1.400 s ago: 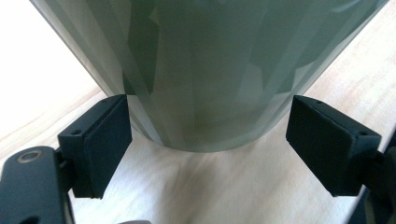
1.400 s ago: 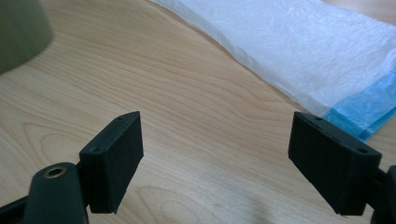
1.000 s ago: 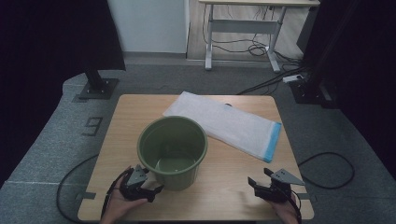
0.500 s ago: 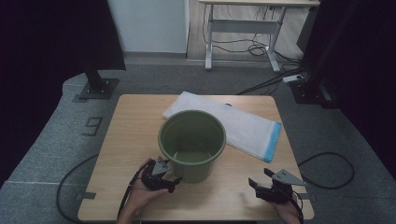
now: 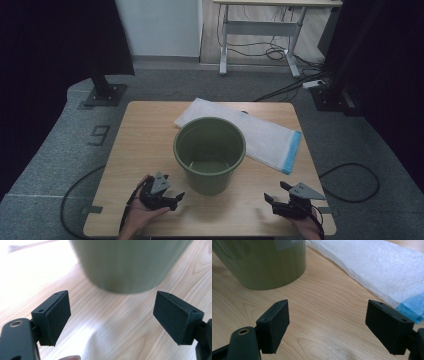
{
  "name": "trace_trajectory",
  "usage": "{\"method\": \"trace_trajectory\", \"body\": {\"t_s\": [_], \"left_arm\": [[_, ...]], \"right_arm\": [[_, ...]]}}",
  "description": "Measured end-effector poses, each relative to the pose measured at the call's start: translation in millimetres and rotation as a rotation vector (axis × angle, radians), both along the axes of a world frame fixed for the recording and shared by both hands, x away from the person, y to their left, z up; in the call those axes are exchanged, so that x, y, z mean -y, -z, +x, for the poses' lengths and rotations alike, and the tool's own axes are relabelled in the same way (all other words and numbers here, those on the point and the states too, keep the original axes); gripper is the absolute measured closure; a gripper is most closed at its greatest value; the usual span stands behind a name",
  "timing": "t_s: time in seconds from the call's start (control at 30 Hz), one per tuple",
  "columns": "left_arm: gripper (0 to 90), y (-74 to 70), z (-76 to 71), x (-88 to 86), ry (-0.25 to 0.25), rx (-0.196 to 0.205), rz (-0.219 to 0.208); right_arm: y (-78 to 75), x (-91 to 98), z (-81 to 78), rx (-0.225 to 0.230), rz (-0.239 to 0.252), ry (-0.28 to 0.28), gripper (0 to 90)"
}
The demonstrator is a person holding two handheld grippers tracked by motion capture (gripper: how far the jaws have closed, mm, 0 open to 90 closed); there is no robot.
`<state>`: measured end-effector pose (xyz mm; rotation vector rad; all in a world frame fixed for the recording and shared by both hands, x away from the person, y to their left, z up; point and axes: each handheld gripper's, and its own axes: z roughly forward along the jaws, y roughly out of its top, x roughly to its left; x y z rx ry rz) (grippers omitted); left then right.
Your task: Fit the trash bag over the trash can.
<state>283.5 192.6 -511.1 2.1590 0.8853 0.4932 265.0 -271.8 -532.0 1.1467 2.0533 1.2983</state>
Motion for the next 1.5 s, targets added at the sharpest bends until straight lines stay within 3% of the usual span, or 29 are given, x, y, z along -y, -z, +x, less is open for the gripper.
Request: {"method": "trace_trajectory", "body": {"t_s": [0.13, 0.27, 0.37, 0.43, 0.57, 0.63, 0.73, 0.83, 0.97, 1.07, 1.2, 1.3, 1.5], "left_arm": [[14.5, 4.0, 1.5, -10.2, -0.045, -0.013, 0.013], [14.5, 8.1, 0.4, -12.2, -0.048, -0.023, 0.013], [14.6, 14.3, 0.0, -10.9, -0.041, -0.035, 0.053], [14.5, 16.2, -2.0, -11.0, -0.039, -0.031, 0.079], [14.6, 17.4, -2.3, -16.2, -0.050, -0.035, 0.065], [14.6, 19.4, -1.1, -18.0, -0.058, -0.039, 0.081], [14.9, 22.5, 0.7, -20.5, -0.058, -0.047, 0.094], [15.0, 24.3, 1.5, -22.6, -0.058, -0.049, 0.104], [15.3, 29.8, 3.9, -26.3, -0.051, -0.067, 0.107], [15.4, 30.2, 5.8, -29.4, -0.035, -0.073, 0.098], [15.4, 30.7, 8.7, -32.4, -0.033, -0.085, 0.086], [15.4, 31.7, 11.4, -32.7, -0.024, -0.100, 0.065], [14.7, 33.7, 12.3, -36.6, -0.036, -0.114, 0.038]], "right_arm": [[4.2, -5.0, 7.4, -0.036, -0.019, 0.001, 17.9], [5.3, -10.0, 12.9, -0.027, -0.061, 0.021, 17.9], [5.1, -15.2, 21.3, -0.015, -0.129, 0.060, 18.6], [1.9, -17.8, 29.7, -0.006, -0.143, 0.089, 21.2], [-3.8, -23.4, 52.9, -0.016, -0.111, 0.139, 25.8], [-4.4, -29.8, 69.7, -0.023, -0.104, 0.146, 28.2], [-2.5, -42.2, 97.4, -0.053, -0.150, 0.137, 31.9], [1.1, -50.6, 121.7, -0.059, -0.201, 0.161, 37.0], [9.6, -55.7, 140.5, -0.092, -0.177, 0.137, 39.5], [17.0, -58.3, 146.9, -0.095, -0.215, 0.146, 43.2], [20.1, -50.8, 153.9, -0.135, -0.165, 0.181, 49.1], [20.6, -45.8, 156.9, -0.170, -0.136, 0.191, 57.7], [18.1, -39.9, 154.6, -0.187, -0.151, 0.230, 86.6]]}}
